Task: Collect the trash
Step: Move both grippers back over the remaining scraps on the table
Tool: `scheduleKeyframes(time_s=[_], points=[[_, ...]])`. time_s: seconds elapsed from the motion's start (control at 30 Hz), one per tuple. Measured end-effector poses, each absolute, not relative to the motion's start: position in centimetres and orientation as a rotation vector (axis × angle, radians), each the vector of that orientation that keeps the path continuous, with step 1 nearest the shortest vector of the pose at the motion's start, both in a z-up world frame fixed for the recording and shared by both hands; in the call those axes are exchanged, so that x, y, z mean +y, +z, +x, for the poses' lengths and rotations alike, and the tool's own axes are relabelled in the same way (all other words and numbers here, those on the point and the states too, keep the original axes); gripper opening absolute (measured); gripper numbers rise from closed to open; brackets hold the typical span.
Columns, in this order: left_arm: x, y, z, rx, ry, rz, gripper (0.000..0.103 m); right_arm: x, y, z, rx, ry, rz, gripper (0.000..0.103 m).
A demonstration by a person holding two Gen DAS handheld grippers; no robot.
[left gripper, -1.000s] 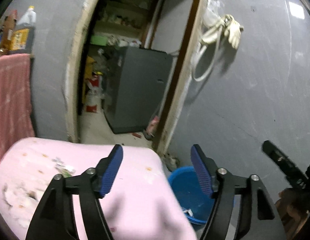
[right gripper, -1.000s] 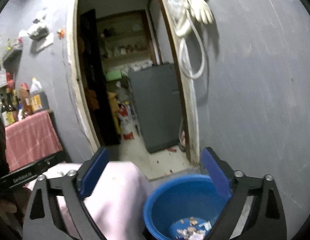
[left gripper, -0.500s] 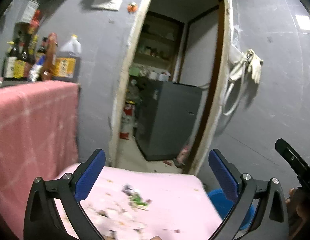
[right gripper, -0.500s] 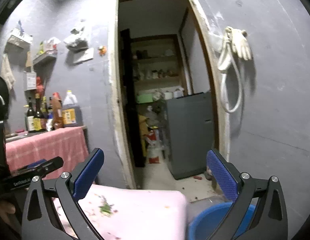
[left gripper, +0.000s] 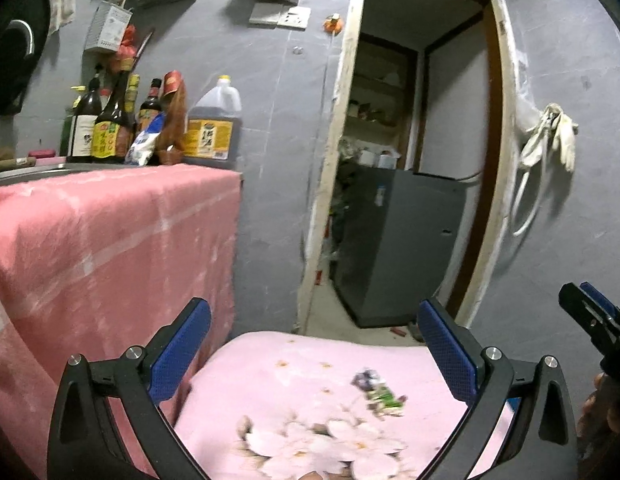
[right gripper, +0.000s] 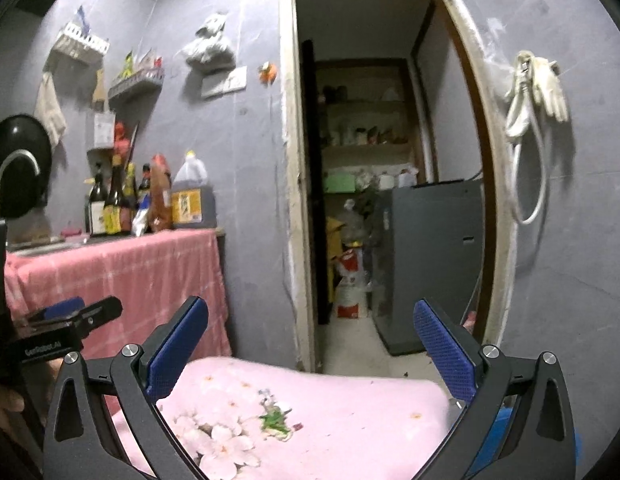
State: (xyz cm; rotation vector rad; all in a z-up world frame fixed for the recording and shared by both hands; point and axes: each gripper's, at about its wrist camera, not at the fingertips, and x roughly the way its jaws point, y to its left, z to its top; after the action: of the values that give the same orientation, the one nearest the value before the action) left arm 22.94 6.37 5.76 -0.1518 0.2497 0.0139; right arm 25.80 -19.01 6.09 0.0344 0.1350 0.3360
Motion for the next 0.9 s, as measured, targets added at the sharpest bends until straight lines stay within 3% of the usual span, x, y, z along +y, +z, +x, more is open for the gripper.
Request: scheduleKeyframes(time_s=[0.3, 0.67, 0.83, 0.9], points=[[8.0, 1.5, 25.8, 0.336, 0.061, -0.128, 0.101, -16.5, 0.9, 30.2, 0.322, 0.364, -0.004, 0.103], [8.6, -3.5, 31.2, 0.517, 0.042, -0.120, 0.101, -14.4, -6.0, 36.6, 0.682, 0.389, -0.057, 0.101], [9.0, -5.4, 33.5, 0.606, 0.042, -0.132, 0.101, -13.2, -8.2, 38.5, 0.821, 0.451, -0.077, 0.083], [9.0, -5.9, 34.0, 0.623, 0.036, -0.137, 0.101, -12.7, -8.6, 39.0, 0.856, 0.468, -0.093, 0.081]])
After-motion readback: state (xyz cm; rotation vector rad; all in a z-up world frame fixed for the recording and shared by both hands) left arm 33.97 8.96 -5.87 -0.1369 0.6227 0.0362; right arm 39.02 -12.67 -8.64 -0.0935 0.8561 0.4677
